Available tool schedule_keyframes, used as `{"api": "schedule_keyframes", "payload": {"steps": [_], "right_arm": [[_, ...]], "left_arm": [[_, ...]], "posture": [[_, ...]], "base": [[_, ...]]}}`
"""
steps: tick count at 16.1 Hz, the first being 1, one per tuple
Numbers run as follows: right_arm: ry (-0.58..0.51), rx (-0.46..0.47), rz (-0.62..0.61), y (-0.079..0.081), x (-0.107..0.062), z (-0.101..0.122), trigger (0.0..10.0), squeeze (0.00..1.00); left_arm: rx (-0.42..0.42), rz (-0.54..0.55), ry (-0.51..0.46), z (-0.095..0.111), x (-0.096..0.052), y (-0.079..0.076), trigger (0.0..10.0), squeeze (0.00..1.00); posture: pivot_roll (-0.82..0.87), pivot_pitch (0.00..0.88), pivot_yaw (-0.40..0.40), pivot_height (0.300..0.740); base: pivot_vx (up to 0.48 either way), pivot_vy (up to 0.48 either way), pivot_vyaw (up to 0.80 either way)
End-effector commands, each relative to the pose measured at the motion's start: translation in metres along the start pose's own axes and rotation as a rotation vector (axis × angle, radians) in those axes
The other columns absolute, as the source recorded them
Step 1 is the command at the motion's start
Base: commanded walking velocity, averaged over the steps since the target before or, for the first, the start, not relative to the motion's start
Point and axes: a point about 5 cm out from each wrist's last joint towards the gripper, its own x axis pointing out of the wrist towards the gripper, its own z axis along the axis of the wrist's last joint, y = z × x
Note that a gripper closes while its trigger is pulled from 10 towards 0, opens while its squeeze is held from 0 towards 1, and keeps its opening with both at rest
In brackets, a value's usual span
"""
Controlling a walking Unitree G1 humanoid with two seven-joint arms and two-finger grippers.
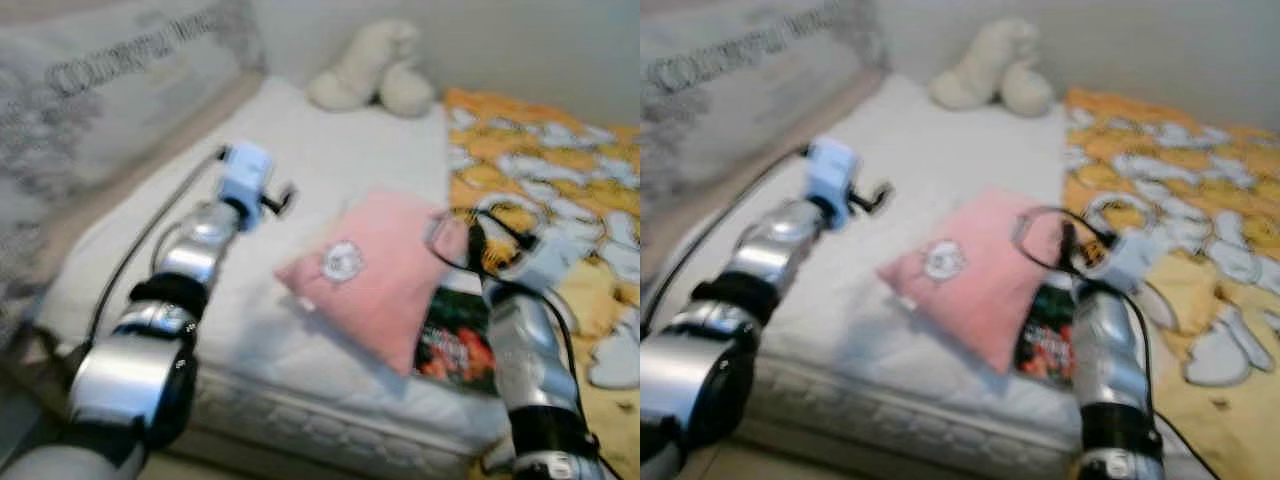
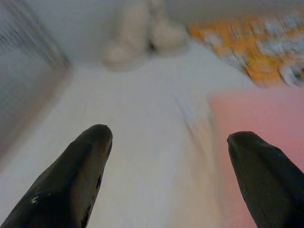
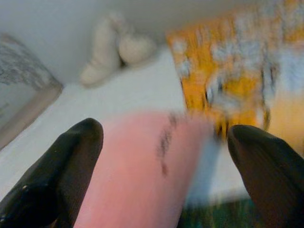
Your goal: Clean up the room
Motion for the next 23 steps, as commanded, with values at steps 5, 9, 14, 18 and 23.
{"api": "schedule_keyframes", "payload": {"steps": [5,9,14,18,23], "right_arm": [[0.164,0.044,-0.024,-0.028,-0.003,-0.022,10.0,0.0],[0.244,0.074,0.095,0.016,0.008,-0.044,10.0,0.0],[0.355,0.172,0.154,0.054,-0.004,-0.085,10.0,0.0],[0.4,0.171,0.197,0.074,-0.007,-0.097,10.0,0.0],[0.426,0.145,0.218,0.074,-0.011,-0.105,0.0,0.0]], "left_arm": [[-0.134,-0.035,0.092,-0.011,0.008,-0.02,10.0,0.0],[-0.122,0.002,0.135,-0.023,0.008,-0.028,10.0,0.0],[-0.022,0.083,0.178,-0.037,0.008,-0.036,10.0,0.0],[-0.018,-0.012,0.16,-0.035,0.011,-0.054,10.0,0.0],[0.036,-0.109,0.197,-0.046,0.01,-0.071,0.0,0.0]], "posture": [[-0.03,0.095,-0.008,0.74],[-0.07,0.198,-0.018,0.74],[-0.07,0.287,-0.029,0.74],[-0.07,0.302,-0.035,0.74],[-0.07,0.304,-0.04,0.74]], "base": [[0.0,0.0,0.0],[0.0,0.0,0.0],[0.0,0.0,0.0],[0.0,0.0,0.0],[0.0,0.0,0.0]]}}
